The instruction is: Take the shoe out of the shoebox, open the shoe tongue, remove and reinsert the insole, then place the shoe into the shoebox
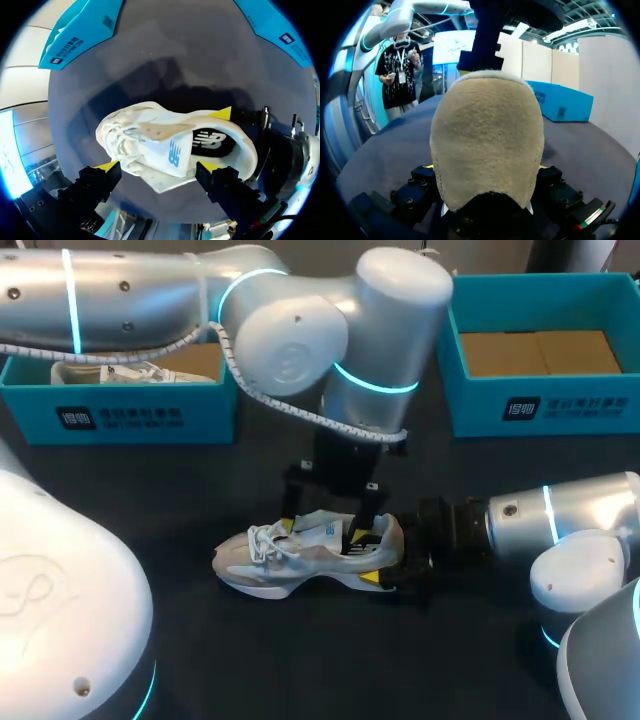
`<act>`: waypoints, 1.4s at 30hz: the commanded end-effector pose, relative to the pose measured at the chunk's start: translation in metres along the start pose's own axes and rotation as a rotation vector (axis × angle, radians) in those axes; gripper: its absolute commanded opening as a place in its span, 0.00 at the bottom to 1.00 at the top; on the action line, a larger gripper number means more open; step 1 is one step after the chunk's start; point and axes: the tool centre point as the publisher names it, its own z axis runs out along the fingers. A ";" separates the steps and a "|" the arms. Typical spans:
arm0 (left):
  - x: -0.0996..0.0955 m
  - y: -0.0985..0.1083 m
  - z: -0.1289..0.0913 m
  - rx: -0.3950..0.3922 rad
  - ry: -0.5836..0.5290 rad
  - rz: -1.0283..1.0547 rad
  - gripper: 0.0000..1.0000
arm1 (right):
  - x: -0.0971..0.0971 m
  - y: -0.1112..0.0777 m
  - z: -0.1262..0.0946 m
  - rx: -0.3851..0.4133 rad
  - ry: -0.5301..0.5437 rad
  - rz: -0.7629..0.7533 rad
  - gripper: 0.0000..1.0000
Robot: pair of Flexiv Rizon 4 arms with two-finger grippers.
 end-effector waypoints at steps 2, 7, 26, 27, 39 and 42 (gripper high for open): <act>0.009 -0.005 0.007 0.007 -0.028 -0.009 1.00 | 0.000 0.002 0.000 0.008 0.001 0.001 0.00; 0.011 -0.010 0.014 0.009 -0.062 -0.019 0.98 | 0.000 0.002 0.000 0.008 0.001 0.001 0.00; -0.005 -0.007 0.018 -0.041 -0.204 -0.033 0.66 | 0.000 0.002 0.000 0.008 0.001 0.001 0.00; -0.006 -0.007 0.018 -0.041 -0.205 -0.033 0.62 | 0.000 0.002 0.000 0.008 0.001 0.001 0.00; -0.019 -0.003 0.009 -0.032 -0.180 -0.030 0.40 | 0.000 0.002 0.000 0.008 0.001 0.001 0.00; -0.022 -0.002 0.005 -0.032 -0.172 -0.029 0.36 | 0.000 0.002 0.000 0.008 0.001 0.001 0.00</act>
